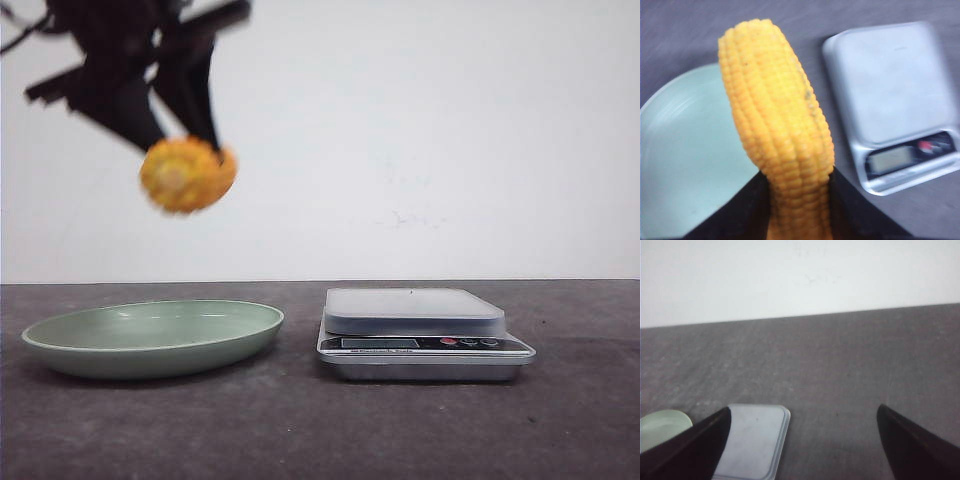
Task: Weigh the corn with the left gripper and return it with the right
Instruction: 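Lift the corn with the left gripper and carry it over the scale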
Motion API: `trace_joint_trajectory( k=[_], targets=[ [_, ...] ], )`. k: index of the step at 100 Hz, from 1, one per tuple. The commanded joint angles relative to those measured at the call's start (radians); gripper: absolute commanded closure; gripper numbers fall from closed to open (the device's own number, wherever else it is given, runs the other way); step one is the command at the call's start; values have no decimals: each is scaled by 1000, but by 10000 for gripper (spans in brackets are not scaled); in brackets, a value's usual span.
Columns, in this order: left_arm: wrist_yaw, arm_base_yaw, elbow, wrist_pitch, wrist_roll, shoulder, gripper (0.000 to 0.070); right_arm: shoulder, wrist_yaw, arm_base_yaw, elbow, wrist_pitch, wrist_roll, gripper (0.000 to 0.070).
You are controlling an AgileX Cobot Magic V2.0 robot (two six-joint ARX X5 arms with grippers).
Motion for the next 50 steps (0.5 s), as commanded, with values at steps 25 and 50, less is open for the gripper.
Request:
trace_joint_trajectory(
  k=[25,50],
  targets=[
    [1,-142,256,23,8,126,696,3,0,2,14,-12,-12,107],
    [-11,-181,424,28,6,361,696,3,-1,2,14,-24,-11,107]
  ],
)
